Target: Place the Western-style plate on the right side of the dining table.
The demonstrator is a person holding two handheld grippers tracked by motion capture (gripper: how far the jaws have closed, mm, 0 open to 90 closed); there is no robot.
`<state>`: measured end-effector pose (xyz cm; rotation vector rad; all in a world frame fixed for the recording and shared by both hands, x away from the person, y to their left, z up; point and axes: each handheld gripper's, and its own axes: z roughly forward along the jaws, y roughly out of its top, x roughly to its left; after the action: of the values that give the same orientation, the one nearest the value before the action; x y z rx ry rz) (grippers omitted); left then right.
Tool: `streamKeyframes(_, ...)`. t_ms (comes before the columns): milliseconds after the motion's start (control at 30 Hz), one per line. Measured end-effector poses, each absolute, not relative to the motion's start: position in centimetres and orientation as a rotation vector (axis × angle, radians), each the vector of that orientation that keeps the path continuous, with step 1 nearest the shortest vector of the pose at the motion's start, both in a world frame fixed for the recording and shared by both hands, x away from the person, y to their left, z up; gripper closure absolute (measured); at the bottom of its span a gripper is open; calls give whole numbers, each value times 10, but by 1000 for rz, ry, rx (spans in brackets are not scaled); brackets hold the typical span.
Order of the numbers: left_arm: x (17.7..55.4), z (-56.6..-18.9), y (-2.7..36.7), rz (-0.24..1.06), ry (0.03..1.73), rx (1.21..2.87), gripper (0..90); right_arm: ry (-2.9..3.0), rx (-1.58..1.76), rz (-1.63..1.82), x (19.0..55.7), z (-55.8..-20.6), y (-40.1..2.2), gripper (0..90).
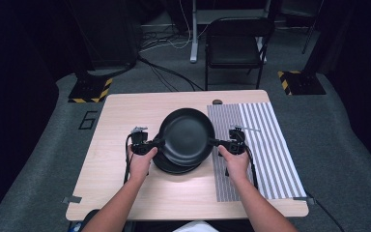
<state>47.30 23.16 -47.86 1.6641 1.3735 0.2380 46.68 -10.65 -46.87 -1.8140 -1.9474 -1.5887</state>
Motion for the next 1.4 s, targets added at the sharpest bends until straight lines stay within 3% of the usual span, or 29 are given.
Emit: streamKeyframes(1400, 465, -443, 223, 239, 1309, 1661, 720, -1950, -1768, -1659, 449, -435, -120, 818)
